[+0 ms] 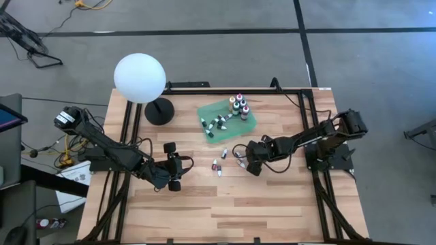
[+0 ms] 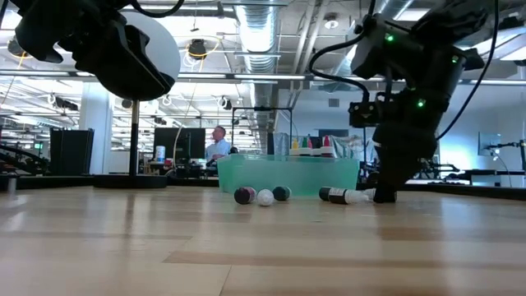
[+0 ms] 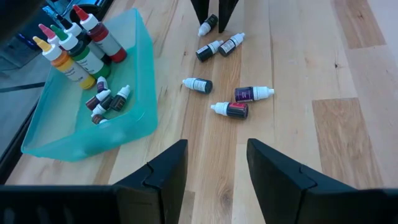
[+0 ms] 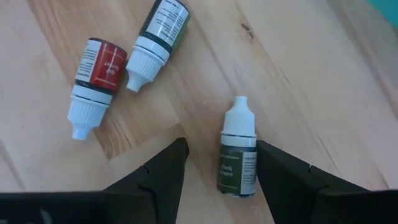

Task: Pick & Place food coloring
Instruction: Put the brown food coloring bottle into the green bin

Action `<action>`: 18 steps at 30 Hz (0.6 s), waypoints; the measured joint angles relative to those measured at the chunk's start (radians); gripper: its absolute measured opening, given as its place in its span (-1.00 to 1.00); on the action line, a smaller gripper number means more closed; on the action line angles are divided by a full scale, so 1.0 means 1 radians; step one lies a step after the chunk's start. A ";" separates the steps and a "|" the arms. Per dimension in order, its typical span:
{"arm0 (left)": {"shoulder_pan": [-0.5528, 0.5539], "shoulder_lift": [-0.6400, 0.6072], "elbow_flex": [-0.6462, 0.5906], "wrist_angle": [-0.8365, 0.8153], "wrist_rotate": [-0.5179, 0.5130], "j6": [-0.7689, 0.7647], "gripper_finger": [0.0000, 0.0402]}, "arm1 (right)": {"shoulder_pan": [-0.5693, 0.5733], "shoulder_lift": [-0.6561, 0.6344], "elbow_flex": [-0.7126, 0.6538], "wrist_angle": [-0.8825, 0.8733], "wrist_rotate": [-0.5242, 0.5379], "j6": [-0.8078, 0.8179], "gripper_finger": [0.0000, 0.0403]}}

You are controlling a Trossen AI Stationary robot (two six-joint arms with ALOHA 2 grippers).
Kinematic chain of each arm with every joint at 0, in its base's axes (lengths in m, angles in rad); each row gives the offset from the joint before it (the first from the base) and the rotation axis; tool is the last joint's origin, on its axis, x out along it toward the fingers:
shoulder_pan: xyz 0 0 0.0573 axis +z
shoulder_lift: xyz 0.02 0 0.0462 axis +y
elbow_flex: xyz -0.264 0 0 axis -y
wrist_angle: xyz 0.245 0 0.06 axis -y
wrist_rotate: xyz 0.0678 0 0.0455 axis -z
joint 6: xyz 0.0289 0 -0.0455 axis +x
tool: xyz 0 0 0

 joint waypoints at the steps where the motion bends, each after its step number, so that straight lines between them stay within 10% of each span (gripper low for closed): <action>1: 0.000 0.000 0.000 0.000 0.000 0.000 -0.20 | -0.008 0.000 0.000 0.000 -0.010 -0.004 -0.10; 18: 0.000 0.000 0.000 0.000 0.011 -0.001 -0.20 | -0.036 0.000 0.002 0.023 -0.053 -0.073 -0.60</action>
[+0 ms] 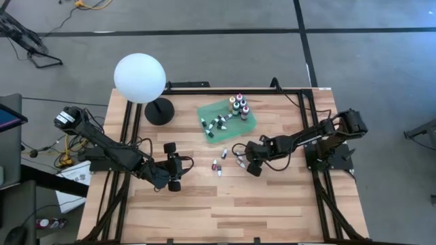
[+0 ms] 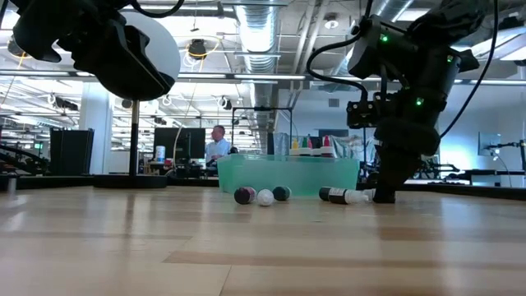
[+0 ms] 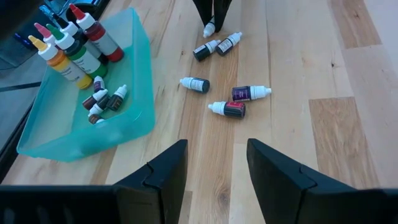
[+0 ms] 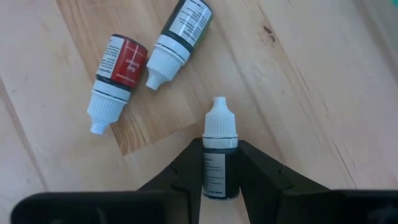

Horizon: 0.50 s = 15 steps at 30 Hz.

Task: Pick & Place food coloring
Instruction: Put the brown food coloring bottle into the green bin

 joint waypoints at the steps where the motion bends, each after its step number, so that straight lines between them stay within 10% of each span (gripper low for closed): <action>1: 0.000 0.000 0.000 0.000 0.000 0.000 -0.20 | 0.000 0.000 0.000 0.000 0.000 -0.010 -0.60; 15: 0.000 0.000 0.000 0.000 0.000 0.000 -0.20 | 0.001 0.001 0.005 0.001 0.004 -0.081 -0.62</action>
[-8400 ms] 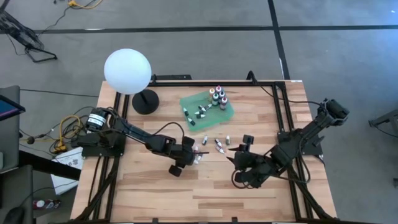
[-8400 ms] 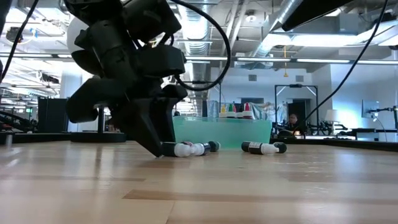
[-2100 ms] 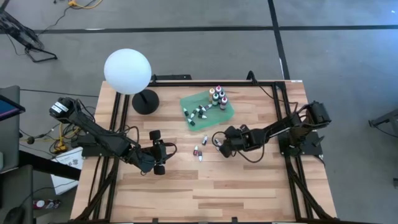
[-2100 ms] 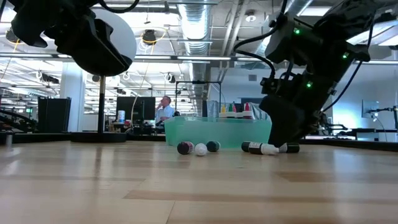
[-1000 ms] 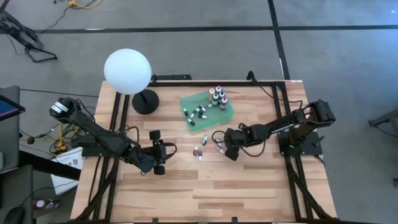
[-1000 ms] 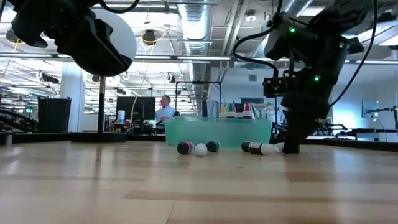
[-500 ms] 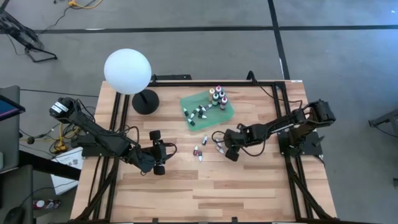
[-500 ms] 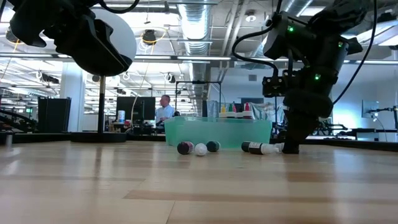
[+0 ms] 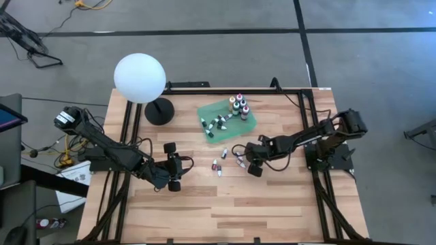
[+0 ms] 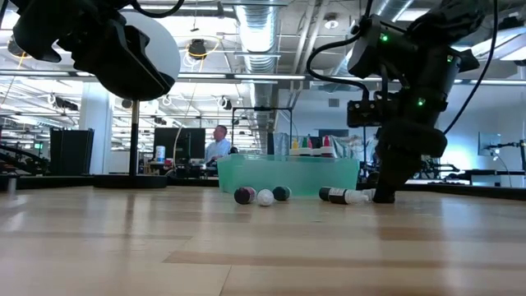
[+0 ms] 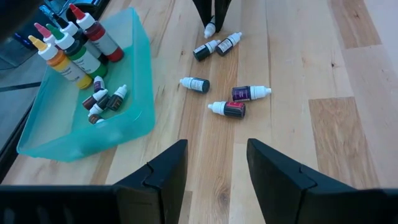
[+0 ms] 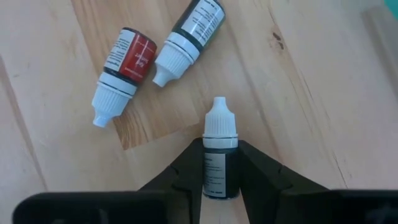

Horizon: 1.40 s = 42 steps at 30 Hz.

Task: Pick & Place food coloring
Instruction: Put the brown food coloring bottle into the green bin

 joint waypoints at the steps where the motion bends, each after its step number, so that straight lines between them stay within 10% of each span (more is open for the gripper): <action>1: 0.000 0.000 0.000 0.000 0.000 0.000 -0.20 | 0.000 0.002 0.006 -0.004 -0.001 -0.012 -0.62; 27: 0.000 0.000 0.000 -0.001 0.011 0.002 -0.20 | 0.037 0.010 0.334 -0.154 0.131 -0.374 -0.63; 42: 0.000 0.000 0.000 -0.001 0.011 0.003 -0.20 | -0.189 0.028 0.379 0.189 0.269 -0.488 -0.62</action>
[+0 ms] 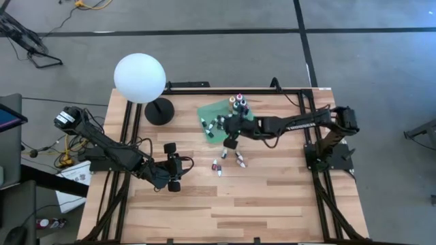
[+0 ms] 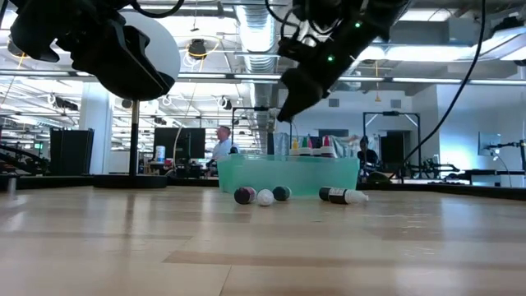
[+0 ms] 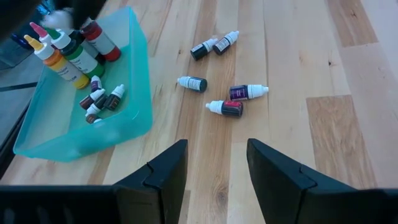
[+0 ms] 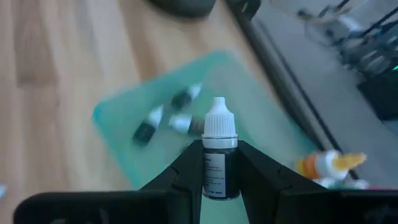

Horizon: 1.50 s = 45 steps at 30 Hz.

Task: Pick & Place food coloring
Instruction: Put the brown food coloring bottle into the green bin, then put the red food coloring bottle into the green bin

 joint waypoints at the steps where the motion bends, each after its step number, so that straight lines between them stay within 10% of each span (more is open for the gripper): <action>1: 0.000 0.000 0.000 -0.001 0.000 0.000 -0.20 | -0.008 0.010 0.001 0.035 0.001 -0.009 -0.62; 20: 0.000 0.000 -0.001 -0.016 -0.003 -0.001 -0.20 | -0.078 0.147 0.000 0.162 -0.047 -0.076 -0.60; 30: 0.000 0.000 -0.001 -0.015 -0.003 -0.001 -0.20 | -0.097 0.142 0.000 0.165 -0.053 -0.063 -0.20; 45: 0.000 0.000 -0.001 0.043 0.008 0.013 -0.20 | 0.094 0.008 0.000 -0.055 0.031 -0.076 -0.06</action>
